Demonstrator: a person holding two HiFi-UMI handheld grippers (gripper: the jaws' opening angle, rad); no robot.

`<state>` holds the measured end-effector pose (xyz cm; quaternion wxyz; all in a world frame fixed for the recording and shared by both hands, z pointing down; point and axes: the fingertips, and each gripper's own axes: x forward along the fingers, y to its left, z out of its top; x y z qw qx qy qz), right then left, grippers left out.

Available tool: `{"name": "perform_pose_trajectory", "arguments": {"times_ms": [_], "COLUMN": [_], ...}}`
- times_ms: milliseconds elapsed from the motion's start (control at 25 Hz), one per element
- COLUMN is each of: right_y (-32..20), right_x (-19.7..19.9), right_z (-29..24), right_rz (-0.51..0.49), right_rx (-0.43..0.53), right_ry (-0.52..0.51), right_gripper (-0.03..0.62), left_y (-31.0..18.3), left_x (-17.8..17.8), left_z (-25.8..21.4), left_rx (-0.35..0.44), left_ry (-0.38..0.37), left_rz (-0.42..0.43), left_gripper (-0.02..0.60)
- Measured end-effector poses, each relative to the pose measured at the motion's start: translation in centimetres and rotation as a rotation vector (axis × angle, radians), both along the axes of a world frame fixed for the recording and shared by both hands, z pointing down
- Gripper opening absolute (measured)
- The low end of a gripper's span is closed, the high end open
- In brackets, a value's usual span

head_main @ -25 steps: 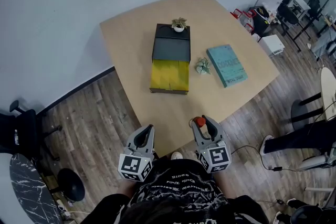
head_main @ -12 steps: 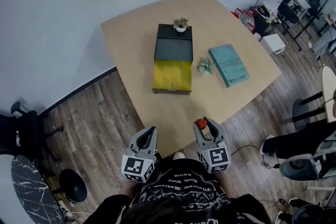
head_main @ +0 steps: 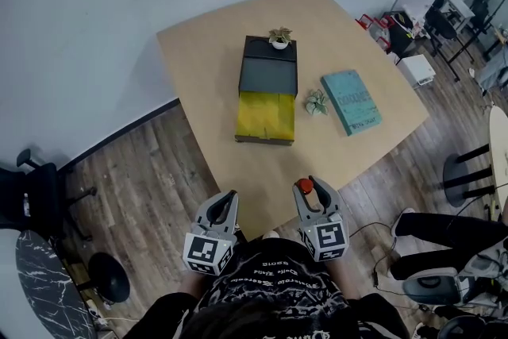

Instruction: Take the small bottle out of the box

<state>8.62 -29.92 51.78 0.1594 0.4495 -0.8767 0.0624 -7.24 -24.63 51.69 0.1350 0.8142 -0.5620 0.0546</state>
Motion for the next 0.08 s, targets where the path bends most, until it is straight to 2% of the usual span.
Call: {"name": "perform_pose_trajectory", "arguments": {"times_ms": [80], "right_y": [-0.18], "right_x": [-0.10], "right_z": [-0.02], "right_rz": [0.003], "right_rx": [0.002], "right_ry": [-0.002], "right_gripper": [0.156], "left_y": [-0.20], "left_x": [-0.15], "left_z": [0.02], "left_rx": [0.000], "left_ry": [-0.002], "left_rz": [0.000], "left_gripper": [0.003]}}
